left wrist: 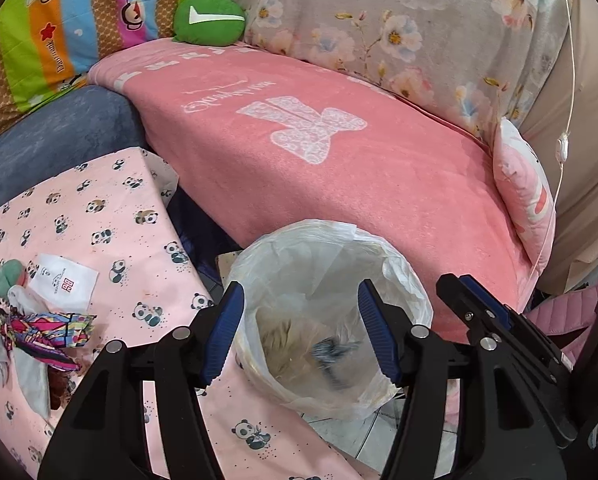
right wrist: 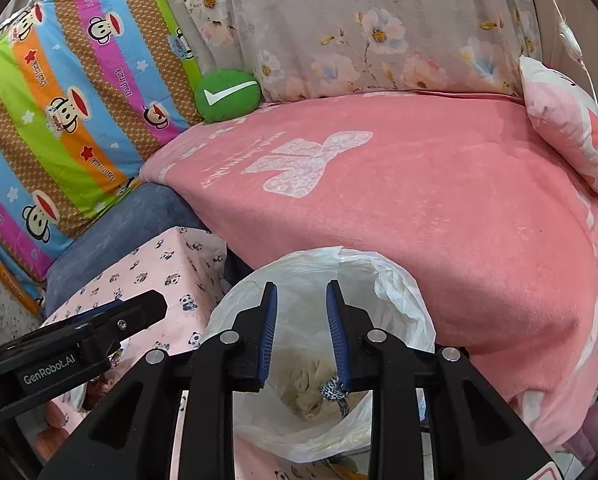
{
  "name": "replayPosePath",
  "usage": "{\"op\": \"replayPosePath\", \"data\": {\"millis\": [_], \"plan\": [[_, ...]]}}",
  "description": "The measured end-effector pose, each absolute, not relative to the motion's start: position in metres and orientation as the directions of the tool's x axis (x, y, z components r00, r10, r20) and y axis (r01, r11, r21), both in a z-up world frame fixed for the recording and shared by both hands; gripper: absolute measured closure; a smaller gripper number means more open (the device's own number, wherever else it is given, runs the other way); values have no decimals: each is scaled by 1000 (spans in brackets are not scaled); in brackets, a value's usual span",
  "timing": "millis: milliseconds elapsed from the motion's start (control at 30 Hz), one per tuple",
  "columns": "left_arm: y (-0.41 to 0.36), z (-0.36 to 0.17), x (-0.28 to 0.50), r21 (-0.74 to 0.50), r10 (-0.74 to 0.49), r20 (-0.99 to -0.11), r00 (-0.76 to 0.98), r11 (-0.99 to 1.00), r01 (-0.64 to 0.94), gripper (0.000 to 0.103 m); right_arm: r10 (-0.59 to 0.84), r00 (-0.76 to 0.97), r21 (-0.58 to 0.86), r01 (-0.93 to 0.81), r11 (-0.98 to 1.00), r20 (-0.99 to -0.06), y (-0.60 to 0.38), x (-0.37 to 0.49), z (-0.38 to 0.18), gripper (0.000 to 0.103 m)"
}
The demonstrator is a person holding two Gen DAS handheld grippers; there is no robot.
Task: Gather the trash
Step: 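Carry both items over the white bag bin and open both tools, then move both open tools back over the remaining cloth items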
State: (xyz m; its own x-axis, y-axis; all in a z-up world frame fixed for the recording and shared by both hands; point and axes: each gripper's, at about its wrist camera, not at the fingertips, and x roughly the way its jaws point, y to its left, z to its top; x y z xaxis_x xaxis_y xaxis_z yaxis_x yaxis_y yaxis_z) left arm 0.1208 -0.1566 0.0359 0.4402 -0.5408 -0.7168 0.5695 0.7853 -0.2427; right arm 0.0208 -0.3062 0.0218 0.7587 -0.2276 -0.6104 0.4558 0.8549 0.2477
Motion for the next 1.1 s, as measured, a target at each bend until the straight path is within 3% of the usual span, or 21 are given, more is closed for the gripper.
{"op": "replayPosePath", "data": {"millis": [167,267,700,1100], "plan": [[-143,36,119,-241,-530,-716,455,799,551,47,-219,763,243,442,864,-609,-297,22,25,75],[-132,34,118,-240,-519,-719,463,810,535,47,-214,766,237,431,871,-606,-289,22,28,65],[-67,27,123,-263,-472,-724,503,863,431,46,-152,775,206,342,917,-613,-234,33,33,63],[20,7,136,-267,-367,-749,552,929,256,35,-65,772,184,231,955,-632,-167,57,28,61]]}}
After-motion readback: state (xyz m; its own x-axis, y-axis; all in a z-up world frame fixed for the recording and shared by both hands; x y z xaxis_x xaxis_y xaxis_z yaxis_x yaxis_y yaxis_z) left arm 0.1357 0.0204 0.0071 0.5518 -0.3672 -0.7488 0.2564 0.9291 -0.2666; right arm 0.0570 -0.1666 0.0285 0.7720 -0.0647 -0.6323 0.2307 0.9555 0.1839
